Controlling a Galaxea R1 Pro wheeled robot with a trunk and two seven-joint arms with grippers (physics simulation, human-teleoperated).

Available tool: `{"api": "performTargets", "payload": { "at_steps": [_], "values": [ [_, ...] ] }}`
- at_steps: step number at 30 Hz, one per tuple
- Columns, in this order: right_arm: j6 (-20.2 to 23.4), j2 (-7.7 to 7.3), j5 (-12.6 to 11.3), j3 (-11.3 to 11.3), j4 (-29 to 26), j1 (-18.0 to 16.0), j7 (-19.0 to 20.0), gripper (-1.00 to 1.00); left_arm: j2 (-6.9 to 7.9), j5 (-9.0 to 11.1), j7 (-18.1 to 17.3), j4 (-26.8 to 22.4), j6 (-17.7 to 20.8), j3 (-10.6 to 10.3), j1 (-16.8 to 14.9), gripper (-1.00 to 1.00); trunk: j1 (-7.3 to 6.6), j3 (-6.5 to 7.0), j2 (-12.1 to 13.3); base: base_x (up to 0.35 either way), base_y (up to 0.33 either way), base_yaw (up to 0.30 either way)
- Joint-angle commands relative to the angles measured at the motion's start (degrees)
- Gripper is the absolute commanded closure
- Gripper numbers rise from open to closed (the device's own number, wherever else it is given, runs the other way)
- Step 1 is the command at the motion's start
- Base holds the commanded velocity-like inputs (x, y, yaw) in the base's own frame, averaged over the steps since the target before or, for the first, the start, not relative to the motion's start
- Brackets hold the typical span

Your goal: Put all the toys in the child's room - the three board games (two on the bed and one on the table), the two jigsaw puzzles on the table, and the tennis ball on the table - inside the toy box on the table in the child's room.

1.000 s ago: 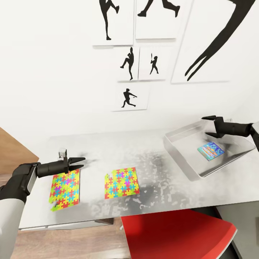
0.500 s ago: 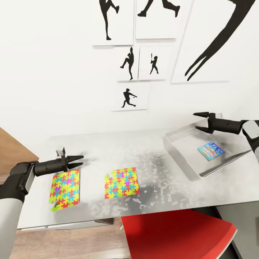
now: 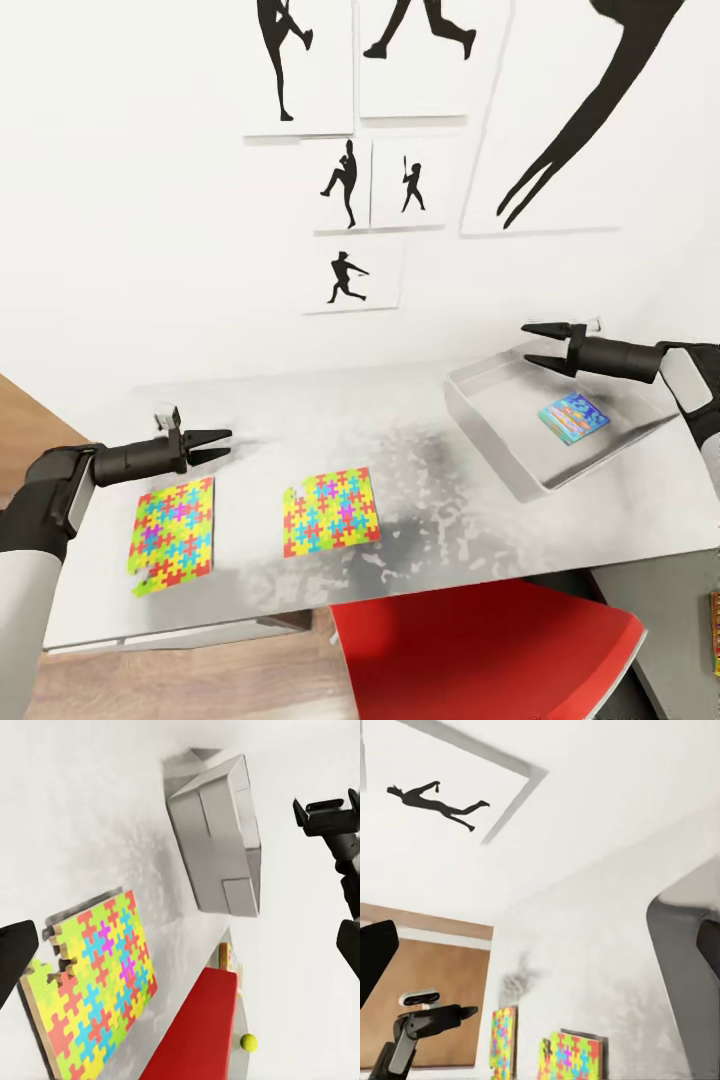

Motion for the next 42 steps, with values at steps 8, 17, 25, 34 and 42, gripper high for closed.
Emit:
{"api": "performTargets", "payload": {
  "at_steps": [8, 17, 25, 34, 42],
  "values": [
    [0.1, -0.2, -0.2, 0.2, -6.2, 4.2, 3.3, -1.0, 0.05, 0.0, -0.3, -0.2, 0.6, 0.0, 0.0, -1.0, 0.04, 0.58, -0.1, 0.0, 0.0, -0.145],
    [0.1, -0.31, -0.3, 0.3, -8.0, 5.3, 5.4, -1.0, 0.1, 0.0, -0.3, -0.3, 0.6, 0.1, 0.0, -1.0, 0.04, 1.33, -0.1, 0.0, 0.0, -0.177],
    [0.1, 0.13, -0.4, 0.4, -8.5, 5.7, 6.3, -1.0, 0.12, 0.1, -0.3, -0.3, 0.6, 0.3, 0.0, -1.0, 0.04, 1.96, -0.1, 0.0, 0.0, -0.192],
    [0.1, 0.78, -0.3, 0.6, -8.7, 5.8, 6.4, -1.0, 0.18, 0.1, -0.4, -0.3, 0.6, 0.5, 0.0, -1.0, 0.04, 2.68, -0.1, -0.023, 0.027, -0.194],
    [0.1, 2.6, -0.2, 0.7, -11.4, 7.1, 6.4, -1.0, 0.26, 0.2, -0.4, -0.3, 0.6, 0.5, 0.0, -1.0, 0.04, 3.1, -0.1, -0.098, 0.121, -0.129]
  ]
}}
